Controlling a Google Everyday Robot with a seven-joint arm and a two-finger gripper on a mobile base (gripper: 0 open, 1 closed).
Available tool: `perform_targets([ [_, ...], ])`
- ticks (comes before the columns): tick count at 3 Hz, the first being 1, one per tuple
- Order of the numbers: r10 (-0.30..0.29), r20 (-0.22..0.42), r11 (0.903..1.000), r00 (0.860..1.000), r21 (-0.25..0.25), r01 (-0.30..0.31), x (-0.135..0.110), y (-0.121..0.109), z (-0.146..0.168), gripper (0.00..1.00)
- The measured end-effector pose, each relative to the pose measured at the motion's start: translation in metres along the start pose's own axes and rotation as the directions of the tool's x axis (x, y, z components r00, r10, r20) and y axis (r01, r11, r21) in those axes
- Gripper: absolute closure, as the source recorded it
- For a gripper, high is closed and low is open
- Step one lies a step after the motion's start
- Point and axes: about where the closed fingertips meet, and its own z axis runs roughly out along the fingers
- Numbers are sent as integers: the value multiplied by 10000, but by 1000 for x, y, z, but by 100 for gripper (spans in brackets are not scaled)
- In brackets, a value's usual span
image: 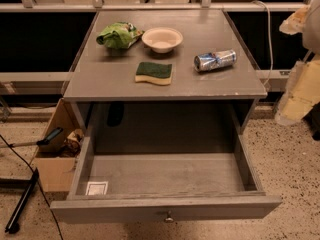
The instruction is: Place sponge into top drawer
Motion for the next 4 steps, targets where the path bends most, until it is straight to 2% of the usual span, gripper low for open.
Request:
perform_targets([
  [2, 226, 73, 9996, 9997, 181, -228, 2, 2, -1, 0],
  [3, -2, 764, 9998, 9971, 218, -15, -13, -13, 17, 0],
  [4, -386, 1934, 9990, 9804, -143, 422, -42, -32, 36, 0],
])
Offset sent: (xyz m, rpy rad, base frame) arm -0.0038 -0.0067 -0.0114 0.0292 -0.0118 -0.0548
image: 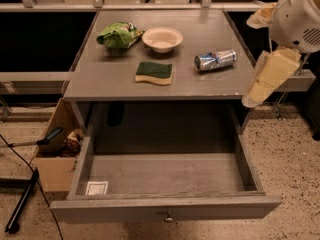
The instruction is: Place sponge into top drawer
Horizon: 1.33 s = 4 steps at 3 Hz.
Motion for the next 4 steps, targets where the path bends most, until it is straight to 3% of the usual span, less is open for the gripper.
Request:
perform_targets([
  [1, -521, 1142, 9947, 9921, -828, 617, -38, -22, 38, 0],
  [2, -765, 1583, 9851, 9844, -1403, 991, -66, -49, 90, 0],
  [4, -714, 1429, 9870, 9872, -1329, 906, -72, -47, 92, 0],
])
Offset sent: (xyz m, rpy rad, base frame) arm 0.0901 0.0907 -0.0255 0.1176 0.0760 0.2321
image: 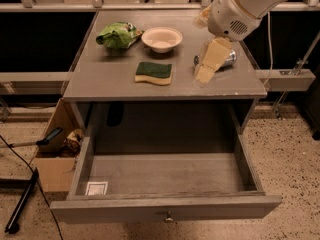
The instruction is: Place sponge into top drawer
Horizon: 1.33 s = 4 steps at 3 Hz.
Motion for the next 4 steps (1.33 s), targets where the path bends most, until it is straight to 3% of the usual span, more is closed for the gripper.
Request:
perform_targets([
  [2, 700, -435, 9974, 9966, -168, -708, -12, -19, 46, 0],
  [4, 1915, 556, 9807, 9799, 290, -1933, 3, -54, 84, 0],
])
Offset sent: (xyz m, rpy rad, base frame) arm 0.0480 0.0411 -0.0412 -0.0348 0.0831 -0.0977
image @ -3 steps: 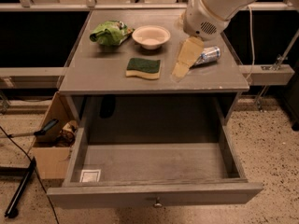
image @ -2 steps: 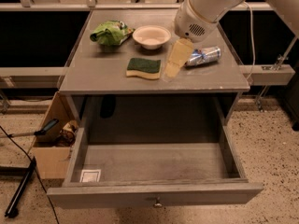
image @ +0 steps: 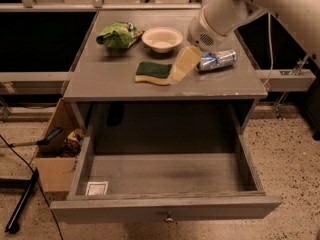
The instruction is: Place sponge into top drawer
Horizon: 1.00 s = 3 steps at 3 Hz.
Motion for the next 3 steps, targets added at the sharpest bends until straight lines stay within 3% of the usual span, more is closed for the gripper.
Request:
perform_targets([
  [1, 616, 657, 9978, 9959, 195, -630, 2, -13, 24, 0],
  [2, 777, 818, 9966, 9936, 195, -795, -2, -18, 39, 0],
  [3, 874, 447, 9962, 9952, -50, -873, 0, -21, 61, 0],
])
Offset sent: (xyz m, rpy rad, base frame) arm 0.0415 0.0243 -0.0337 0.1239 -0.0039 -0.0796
